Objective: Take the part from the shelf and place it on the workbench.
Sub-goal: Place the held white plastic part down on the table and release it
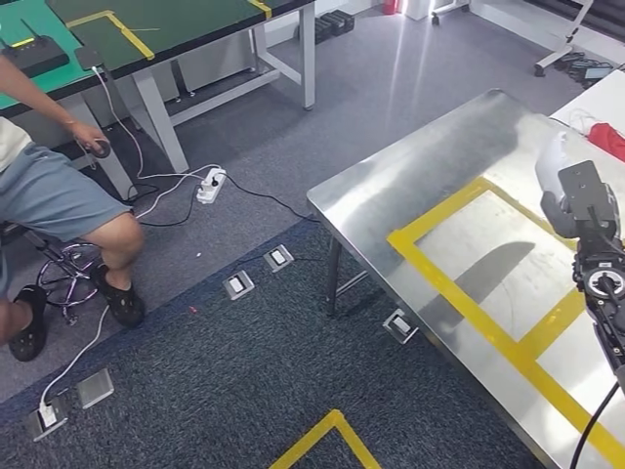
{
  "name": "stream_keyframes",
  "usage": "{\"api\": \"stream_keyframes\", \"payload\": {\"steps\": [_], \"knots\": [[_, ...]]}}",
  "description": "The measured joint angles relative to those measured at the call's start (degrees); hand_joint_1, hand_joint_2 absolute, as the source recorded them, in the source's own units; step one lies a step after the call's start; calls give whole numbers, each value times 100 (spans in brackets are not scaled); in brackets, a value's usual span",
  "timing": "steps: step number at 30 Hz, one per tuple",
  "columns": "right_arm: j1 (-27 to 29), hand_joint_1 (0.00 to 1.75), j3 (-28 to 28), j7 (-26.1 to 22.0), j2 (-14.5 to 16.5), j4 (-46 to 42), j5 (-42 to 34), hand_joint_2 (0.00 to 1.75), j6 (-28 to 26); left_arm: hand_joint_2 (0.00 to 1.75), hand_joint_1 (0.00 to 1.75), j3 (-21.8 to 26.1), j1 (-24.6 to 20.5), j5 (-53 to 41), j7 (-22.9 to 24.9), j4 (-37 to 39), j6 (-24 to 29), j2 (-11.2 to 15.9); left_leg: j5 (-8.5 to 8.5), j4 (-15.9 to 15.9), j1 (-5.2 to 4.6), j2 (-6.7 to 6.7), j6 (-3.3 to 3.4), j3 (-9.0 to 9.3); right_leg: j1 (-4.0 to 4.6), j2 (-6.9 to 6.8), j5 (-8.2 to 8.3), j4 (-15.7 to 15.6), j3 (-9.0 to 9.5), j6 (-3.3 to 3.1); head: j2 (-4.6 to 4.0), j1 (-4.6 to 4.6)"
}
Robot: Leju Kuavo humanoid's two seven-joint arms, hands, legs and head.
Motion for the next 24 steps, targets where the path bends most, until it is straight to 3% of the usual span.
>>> {"api": "stream_keyframes", "payload": {"steps": [1, 3, 5, 9, 13, 16, 19, 21, 22, 23, 24], "knots": [[28, 175, -35, -6, -3, 16, -19, 175, -6, 175, 0, 0, 2, 0, 0, 0, 0, 0, 123, -304, 0, 0, 2, 175, -1, 1, 142, -326, 187, 11, -1, 2], [69, 87, -92, -24, -9, 46, -44, 87, -14, 175, 0, 0, 0, 0, 0, 1, 0, -1, 283, -680, -1, 1, 8, 397, -2, 2, 332, -744, 429, 25, -1, 4], [113, 0, -159, -40, -14, 77, -64, 0, -21, 175, 0, 0, -9, -5, 0, 1, 0, -2, 332, -819, 0, 2, 6, 485, -2, 3, 392, -915, 530, 29, 0, 8], [209, 0, -268, -80, -16, 139, -120, 0, -34, 0, 0, 0, -5, -67, -8, 2, 3, -2, 467, -1296, -3, 1, 9, 812, -5, 3, 560, -1448, 888, 34, 0, 13], [239, 0, -369, -103, -16, 184, -141, 0, -52, 0, 0, 0, -8, -66, -17, 2, 13, 18, 599, -1615, -27, 0, 25, 1007, -34, 2, 719, -1776, 1085, 69, 0, 2], [290, 0, -430, -113, -16, 207, -143, 0, -57, 0, 0, 0, -7, -59, -17, 2, 13, 31, 612, -1592, -50, -1, 38, 1012, -59, 0, 727, -1748, 1080, 91, 0, -14], [323, 0, -474, -119, -16, 224, -151, 0, -59, 0, 0, 0, -8, -57, -17, 2, 10, 48, 520, -1375, -64, -5, 58, 897, -74, -4, 645, -1560, 982, 125, 0, -22], [325, 0, -511, -123, -22, 226, -160, 0, -59, 0, 0, 0, -14, -54, -17, 2, 6, 51, 352, -1005, -45, -3, 84, 688, -57, -10, 441, -1169, 758, 156, 0, -34], [333, 0, -531, -127, -33, 225, -166, 0, -53, 0, 0, 0, -17, -51, -17, 2, 4, 51, 256, -801, -18, -3, 97, 574, -51, -7, 235, -828, 579, 173, -1, -31], [339, 0, -553, -132, -45, 224, -171, 0, -43, 0, 0, 0, -22, -48, -17, 2, 1, 51, 174, -622, 9, 0, 115, 479, -46, 7, -45, -324, 331, 190, -1, -19], [345, 0, -577, -136, -57, 224, -178, 0, -25, 0, 0, 0, -29, -45, -17, 2, -2, 51, 111, -483, 34, 3, 128, 404, -46, 26, -387, 378, -3, 209, -2, 3]]}}
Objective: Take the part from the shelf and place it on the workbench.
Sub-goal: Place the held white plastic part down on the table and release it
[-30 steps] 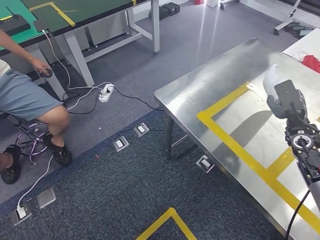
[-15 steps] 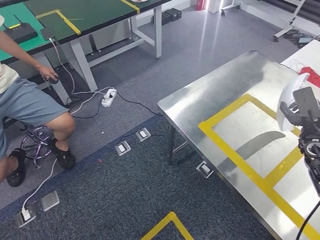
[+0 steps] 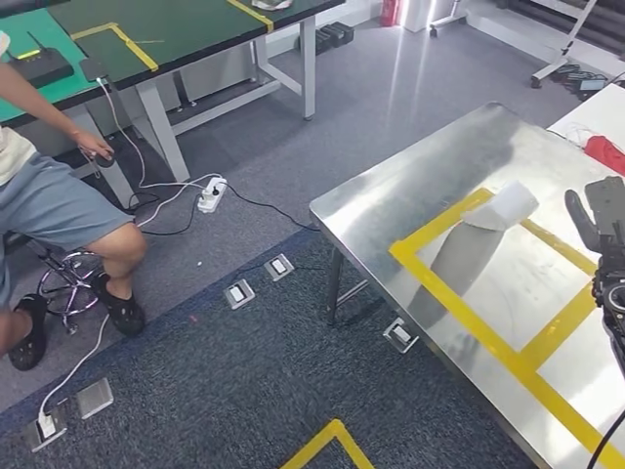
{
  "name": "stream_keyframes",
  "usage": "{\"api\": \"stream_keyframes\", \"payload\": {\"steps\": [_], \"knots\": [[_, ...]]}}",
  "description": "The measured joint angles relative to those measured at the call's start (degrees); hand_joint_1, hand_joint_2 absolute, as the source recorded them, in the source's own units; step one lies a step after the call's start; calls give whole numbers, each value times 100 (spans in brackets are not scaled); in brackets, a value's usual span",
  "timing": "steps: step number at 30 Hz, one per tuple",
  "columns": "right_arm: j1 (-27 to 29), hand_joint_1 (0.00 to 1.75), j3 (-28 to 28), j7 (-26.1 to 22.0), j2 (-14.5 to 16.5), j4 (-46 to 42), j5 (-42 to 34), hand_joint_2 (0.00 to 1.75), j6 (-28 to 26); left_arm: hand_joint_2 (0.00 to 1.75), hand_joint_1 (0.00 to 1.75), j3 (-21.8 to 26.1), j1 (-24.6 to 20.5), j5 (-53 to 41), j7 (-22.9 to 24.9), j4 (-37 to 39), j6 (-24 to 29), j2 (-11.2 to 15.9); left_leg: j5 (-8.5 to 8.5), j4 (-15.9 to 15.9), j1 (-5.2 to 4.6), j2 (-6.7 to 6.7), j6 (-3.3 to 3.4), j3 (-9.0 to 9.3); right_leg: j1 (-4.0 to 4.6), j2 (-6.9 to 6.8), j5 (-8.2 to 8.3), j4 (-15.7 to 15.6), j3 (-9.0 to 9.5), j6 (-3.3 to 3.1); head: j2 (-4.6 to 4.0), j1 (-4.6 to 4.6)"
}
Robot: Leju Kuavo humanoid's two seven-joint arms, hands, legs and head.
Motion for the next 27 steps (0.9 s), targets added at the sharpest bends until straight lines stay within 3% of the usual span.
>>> {"api": "stream_keyframes", "payload": {"steps": [2, 3, 4, 5, 7, 8, 10, 12, 14, 17, 20, 27], "knots": [[20, 0, -34, -5, -8, 10, -22, 0, 66, 0, 0, 0, -6, 9, 1, 0, -10, -2, -99, 257, 10, -3, 14, -156, -21, 39, -665, 1642, -805, 38, 0, 43], [43, 0, -40, -5, -7, 21, -39, 0, 107, 0, 0, 0, -3, 16, 1, 0, -15, -3, -157, 404, 10, -14, 8, -244, -32, 46, -861, 2277, -1135, 57, 1, 59], [67, 0, -38, -9, -5, 36, -58, 0, 146, 0, 0, 0, 6, 26, 3, 0, -19, -4, -224, 563, 10, -27, -4, -325, -46, 47, -901, 2559, -1302, 69, 1, 72], [86, 0, -35, -18, -3, 53, -72, 0, 176, 0, 0, 0, 14, 35, 6, 0, -19, -7, -304, 742, 11, -42, -18, -407, -62, 47, -806, 2532, -1325, 78, 1, 89], [71, 0, -37, -47, -2, 79, -99, 0, 209, 0, 0, 0, 18, 50, 13, 0, -11, -9, -486, 1119, 20, -69, -64, -555, -99, 57, -352, 1667, -971, 99, 2, 110], [55, 0, -37, -63, 0, 91, -111, 0, 223, 0, 0, 0, 10, 54, 15, 1, -4, -5, -577, 1304, 13, -83, -99, -640, -101, 77, -211, 1250, -790, 102, 2, 111], [37, 0, -35, -88, 4, 115, -140, 0, 244, 0, 0, 1, -10, 58, 17, 2, 10, 8, -708, 1605, 9, -112, -159, -819, -90, 117, -171, 925, -680, 43, 2, 99], [34, 0, -32, -108, 9, 143, -168, 0, 254, 0, 0, 1, -5, 66, 19, 2, 19, 11, -749, 1775, 7, -127, -105, -956, -67, 124, -220, 1050, -767, -39, 2, 58], [26, 0, -29, -131, 12, 175, -195, 0, 264, 0, 0, 0, 12, 70, 20, 2, 26, 2, -739, 1837, 5, -128, -33, -1020, -49, 121, -225, 1113, -811, -50, 2, 13], [18, 0, -27, -153, 18, 219, -223, 0, 271, 0, 0, 0, 14, 69, 20, 2, 35, -4, -720, 1843, 13, -128, -32, -1038, -28, 121, -230, 1154, -847, -78, 2, -14], [11, 0, -26, -173, 32, 262, -252, 0, 276, 0, 0, 0, 12, 69, 20, 2, 37, -4, -746, 1886, 17, -127, -35, -1055, -17, 119, -281, 1242, -877, -148, 2, -32], [-14, 0, -26, -250, 45, 340, -347, 0, 292, 0, 0, 0, 8, 54, 20, 2, 37, -5, -887, 2184, 36, -126, -210, -1233, 2, 119, -428, 1593, -1078, -223, 2, -46]]}}
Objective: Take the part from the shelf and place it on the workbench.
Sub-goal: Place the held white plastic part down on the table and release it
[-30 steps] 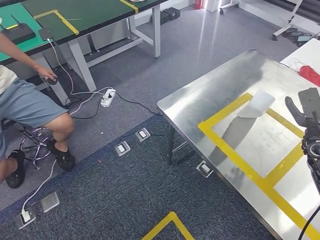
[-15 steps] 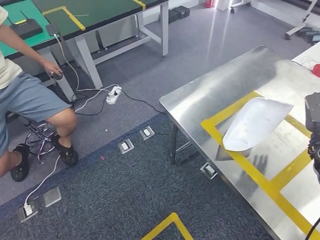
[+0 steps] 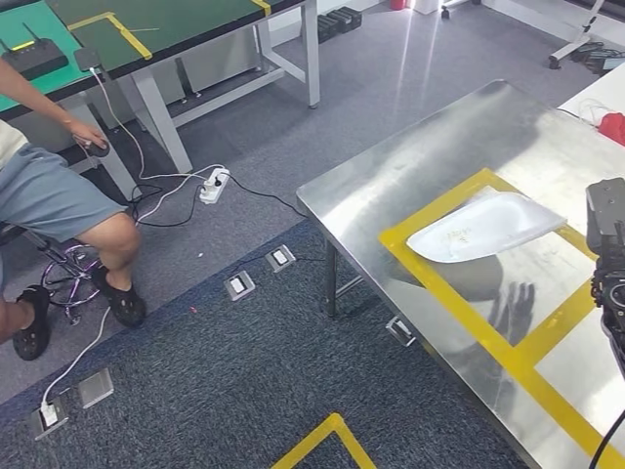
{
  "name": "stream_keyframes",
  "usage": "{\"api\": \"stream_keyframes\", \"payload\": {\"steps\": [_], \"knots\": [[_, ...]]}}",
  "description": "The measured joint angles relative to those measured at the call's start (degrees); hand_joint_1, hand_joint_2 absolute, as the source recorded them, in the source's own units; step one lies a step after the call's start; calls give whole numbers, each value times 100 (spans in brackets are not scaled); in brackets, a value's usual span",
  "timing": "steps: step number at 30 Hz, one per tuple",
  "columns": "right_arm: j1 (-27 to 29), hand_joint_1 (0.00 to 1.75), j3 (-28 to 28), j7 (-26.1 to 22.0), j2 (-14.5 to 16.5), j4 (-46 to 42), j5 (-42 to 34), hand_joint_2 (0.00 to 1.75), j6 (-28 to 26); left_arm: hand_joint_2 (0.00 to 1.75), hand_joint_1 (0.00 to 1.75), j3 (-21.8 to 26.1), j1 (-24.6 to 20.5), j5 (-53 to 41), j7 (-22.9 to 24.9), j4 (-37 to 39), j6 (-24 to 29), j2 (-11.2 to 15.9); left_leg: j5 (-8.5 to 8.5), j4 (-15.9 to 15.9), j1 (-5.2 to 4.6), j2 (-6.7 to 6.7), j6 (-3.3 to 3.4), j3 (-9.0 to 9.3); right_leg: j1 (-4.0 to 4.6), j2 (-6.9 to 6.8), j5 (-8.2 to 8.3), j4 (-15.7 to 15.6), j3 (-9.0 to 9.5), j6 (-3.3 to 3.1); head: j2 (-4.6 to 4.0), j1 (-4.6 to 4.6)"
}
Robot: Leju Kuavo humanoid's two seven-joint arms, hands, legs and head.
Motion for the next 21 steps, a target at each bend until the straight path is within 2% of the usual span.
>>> {"api": "stream_keyframes", "payload": {"steps": [5, 21], "knots": [[2, 0, 0, -59, 0, 38, -110, 0, 3, 0, 0, 0, 1, -3, 2, 0, 0, 1, -37, 140, 1, 1, -48, -111, -1, 0, -35, 122, -99, -3, 0, -1], [-1, 0, 4, -181, 2, 110, -252, 0, 47, 0, 0, 1, 1, -3, 19, 0, 31, 0, -63, 227, -3, 1, -15, -172, 0, -2, -36, 133, -112, 1, 0, 1]]}}
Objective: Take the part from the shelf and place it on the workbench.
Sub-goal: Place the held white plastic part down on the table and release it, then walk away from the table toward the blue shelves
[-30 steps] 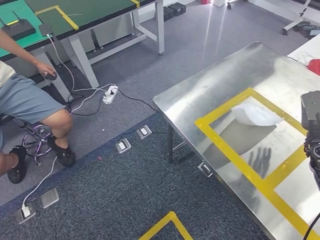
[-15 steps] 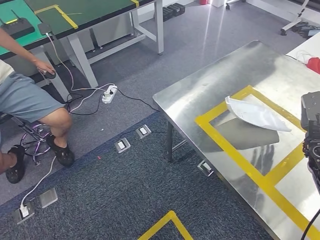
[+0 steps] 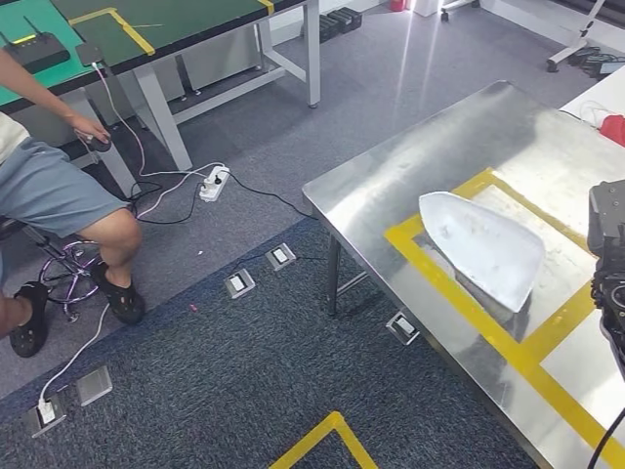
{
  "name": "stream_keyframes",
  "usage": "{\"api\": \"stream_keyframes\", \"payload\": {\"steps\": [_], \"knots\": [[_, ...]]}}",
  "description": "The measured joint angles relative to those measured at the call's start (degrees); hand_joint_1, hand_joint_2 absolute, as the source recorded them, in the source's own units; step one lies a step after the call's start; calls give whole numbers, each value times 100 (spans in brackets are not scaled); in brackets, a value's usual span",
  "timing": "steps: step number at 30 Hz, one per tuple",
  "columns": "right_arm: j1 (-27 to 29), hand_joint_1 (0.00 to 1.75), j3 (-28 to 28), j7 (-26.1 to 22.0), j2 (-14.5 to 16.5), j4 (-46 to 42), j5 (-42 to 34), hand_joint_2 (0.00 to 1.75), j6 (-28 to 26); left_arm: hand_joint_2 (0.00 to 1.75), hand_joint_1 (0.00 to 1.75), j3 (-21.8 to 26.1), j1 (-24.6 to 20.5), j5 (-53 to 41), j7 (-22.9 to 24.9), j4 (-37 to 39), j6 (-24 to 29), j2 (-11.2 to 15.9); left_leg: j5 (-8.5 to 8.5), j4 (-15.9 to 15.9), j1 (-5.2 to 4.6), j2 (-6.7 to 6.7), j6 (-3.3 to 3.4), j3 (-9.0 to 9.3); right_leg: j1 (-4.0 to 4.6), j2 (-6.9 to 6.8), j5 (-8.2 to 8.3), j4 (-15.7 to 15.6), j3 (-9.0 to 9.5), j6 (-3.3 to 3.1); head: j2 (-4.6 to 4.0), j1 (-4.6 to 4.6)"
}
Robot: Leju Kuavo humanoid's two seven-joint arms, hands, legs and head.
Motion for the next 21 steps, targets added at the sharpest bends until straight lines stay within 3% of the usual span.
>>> {"api": "stream_keyframes", "payload": {"steps": [21], "knots": [[-146, 0, 108, -363, 125, 133, -651, 0, 323, 0, 0, 1, -1, 37, 1, 0, 0, 1, -10, 17, -2, -2, 15, -11, 0, -2, -5, 1, 0, 15, 0, -1]]}}
